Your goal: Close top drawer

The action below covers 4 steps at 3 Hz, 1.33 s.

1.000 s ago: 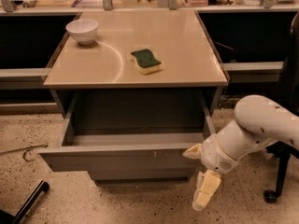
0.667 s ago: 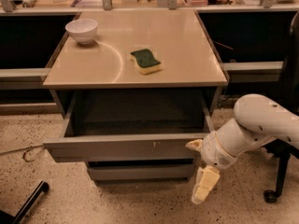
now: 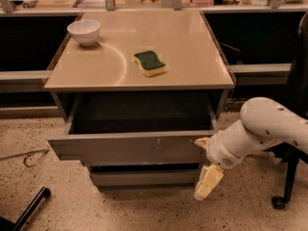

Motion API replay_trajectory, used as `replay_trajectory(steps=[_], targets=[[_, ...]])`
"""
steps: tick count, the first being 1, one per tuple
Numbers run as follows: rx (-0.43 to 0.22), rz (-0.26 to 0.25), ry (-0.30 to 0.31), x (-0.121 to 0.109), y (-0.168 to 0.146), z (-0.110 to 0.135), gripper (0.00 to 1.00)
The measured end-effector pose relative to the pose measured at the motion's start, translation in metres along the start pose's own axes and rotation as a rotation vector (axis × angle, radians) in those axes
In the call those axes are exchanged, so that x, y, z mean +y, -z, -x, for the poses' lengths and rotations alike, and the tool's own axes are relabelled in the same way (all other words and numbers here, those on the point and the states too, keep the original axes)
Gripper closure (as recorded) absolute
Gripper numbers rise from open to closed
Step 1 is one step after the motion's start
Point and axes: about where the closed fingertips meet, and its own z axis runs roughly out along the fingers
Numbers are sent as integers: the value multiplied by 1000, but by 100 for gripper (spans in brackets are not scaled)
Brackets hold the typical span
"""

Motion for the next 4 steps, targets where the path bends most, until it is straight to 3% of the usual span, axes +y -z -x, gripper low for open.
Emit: replay_trajectory(steps=[1,2,3,4], targets=[[-5,2,8,-5,-4,3,0],[-20,37,50,-17,-16,19,0],[-39,72,122,-42,-29,59,0],[-89,72,233,-87,-44,117,0]])
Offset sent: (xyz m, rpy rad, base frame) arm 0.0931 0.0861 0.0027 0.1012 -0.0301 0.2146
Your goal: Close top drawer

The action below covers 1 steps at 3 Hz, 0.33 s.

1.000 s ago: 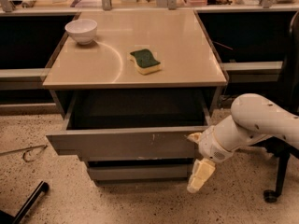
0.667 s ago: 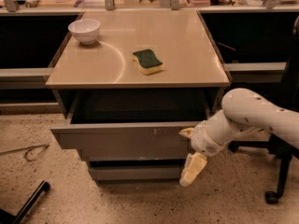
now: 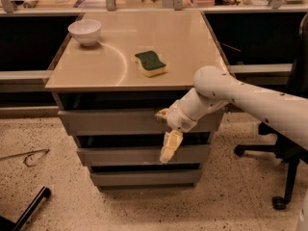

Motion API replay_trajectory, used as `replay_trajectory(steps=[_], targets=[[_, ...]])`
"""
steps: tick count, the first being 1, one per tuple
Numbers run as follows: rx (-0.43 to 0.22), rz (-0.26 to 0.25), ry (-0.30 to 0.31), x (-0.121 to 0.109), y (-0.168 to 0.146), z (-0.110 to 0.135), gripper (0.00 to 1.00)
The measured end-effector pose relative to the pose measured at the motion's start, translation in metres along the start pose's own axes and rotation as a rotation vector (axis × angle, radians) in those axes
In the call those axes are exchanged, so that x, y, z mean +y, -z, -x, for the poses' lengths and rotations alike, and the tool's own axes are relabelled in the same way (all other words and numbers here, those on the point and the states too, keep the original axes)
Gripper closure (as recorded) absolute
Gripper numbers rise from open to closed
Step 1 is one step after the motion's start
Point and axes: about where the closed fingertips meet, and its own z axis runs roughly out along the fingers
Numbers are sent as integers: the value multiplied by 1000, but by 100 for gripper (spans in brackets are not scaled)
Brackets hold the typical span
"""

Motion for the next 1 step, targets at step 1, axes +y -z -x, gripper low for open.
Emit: replay_trajectory(steps=[1], targets=[[-1,-1,1,-1,0,0,0]])
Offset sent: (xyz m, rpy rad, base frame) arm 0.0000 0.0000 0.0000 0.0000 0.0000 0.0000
